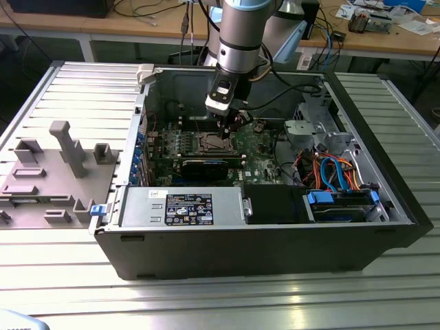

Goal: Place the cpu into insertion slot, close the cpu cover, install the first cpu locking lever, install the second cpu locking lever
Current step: 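Install the first cpu locking lever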

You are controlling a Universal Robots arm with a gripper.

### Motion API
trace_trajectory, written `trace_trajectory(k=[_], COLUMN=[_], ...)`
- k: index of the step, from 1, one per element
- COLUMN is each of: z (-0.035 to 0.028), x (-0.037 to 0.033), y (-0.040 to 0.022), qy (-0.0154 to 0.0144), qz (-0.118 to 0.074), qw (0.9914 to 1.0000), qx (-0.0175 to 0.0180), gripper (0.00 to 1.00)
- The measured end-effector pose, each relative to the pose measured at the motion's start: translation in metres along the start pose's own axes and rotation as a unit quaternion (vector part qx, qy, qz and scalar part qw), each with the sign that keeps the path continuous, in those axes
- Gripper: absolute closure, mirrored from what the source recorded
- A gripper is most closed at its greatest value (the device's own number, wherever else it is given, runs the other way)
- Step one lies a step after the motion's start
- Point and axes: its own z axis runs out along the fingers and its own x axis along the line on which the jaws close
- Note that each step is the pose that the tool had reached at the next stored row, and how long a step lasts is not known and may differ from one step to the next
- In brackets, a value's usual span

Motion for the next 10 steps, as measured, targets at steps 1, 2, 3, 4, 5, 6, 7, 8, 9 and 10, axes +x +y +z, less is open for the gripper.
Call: trace_trajectory(k=[1,2,3,4,5,6,7,8,9,10], z=[0.0000,0.0000,0.0001,0.0001,0.0001,0.0001,0.0001,0.0001,0.0001,0.0001], x=[0.0000,0.0000,0.0000,0.0000,0.0000,0.0000,0.0000,0.0000,0.0000,0.0000], y=[0.0000,0.0000,0.0000,0.0000,0.0000,0.0000,0.0000,0.0000,0.0000,0.0000], qy=[0.0000,0.0000,-0.0001,-0.0001,-0.0001,-0.0001,-0.0001,-0.0001,-0.0002,-0.0002], qz=[0.000,0.000,-0.001,-0.001,-0.001,-0.001,-0.002,-0.002,-0.002,-0.003], qw=[1.00000,1.00000,1.00000,1.00000,1.00000,1.00000,1.00000,1.00000,1.00000,1.00000], qx=[0.0000,0.0000,0.0000,0.0000,0.0000,0.0000,0.0000,0.0000,0.0000,0.0000], gripper=[0.89,0.89,0.89,0.89,0.89,0.89,0.89,0.89,0.89,0.89])
